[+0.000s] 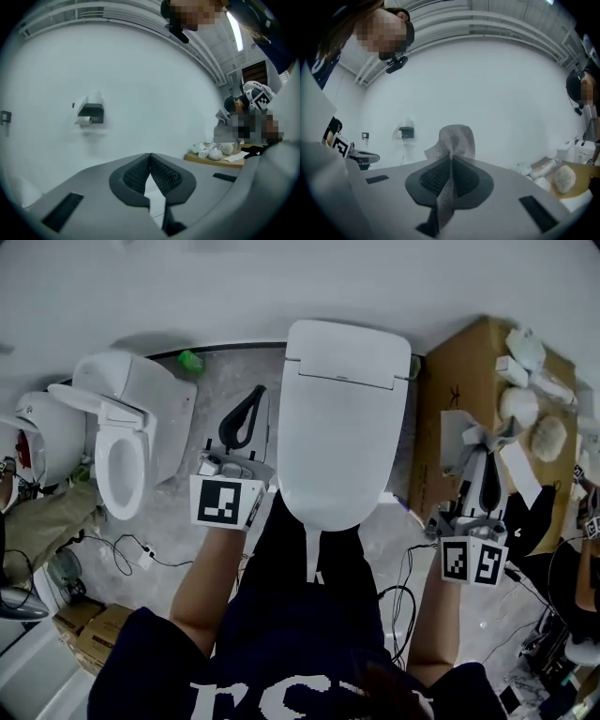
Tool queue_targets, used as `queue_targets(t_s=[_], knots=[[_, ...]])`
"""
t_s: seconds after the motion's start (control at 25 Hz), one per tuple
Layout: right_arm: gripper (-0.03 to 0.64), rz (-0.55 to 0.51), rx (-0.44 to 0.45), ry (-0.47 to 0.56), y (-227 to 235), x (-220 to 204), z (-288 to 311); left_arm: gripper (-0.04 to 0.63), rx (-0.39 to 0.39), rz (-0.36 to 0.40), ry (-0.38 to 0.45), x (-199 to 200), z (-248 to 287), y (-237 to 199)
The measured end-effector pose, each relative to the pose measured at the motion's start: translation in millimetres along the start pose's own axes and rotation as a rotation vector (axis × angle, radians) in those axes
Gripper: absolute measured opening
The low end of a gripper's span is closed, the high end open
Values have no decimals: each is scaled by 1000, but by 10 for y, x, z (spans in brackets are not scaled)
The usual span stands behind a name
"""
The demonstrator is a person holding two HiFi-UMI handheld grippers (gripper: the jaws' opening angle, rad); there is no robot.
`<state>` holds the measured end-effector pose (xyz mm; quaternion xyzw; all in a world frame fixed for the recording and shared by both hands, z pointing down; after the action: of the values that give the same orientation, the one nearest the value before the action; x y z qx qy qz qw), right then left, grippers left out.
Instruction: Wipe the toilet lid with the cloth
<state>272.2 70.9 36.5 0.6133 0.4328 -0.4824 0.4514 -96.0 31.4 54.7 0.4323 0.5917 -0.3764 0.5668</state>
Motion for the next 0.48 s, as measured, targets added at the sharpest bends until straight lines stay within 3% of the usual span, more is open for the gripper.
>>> queue_targets(t_s=[0.12, 0.28, 0.48], knots=[[34, -40, 47, 67, -146, 491, 62, 20, 21, 13, 16, 383, -29, -62], [32, -64, 89, 101, -311, 1146, -15, 20, -3, 40, -24, 977, -234, -4], [32, -75, 133, 159, -481, 1632, -6, 20, 10, 47, 44, 1521, -387, 73]])
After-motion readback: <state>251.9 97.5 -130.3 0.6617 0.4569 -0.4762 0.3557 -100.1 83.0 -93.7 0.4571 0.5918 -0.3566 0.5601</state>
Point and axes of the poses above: the fingertips, and each gripper's own axes: z forward along the fingers, y to its right, x out of its top, the point moved 8 cm from there along -z, backward along the fingers, and after that the axes turned 10 degrees about y, right-handed, at the moved point
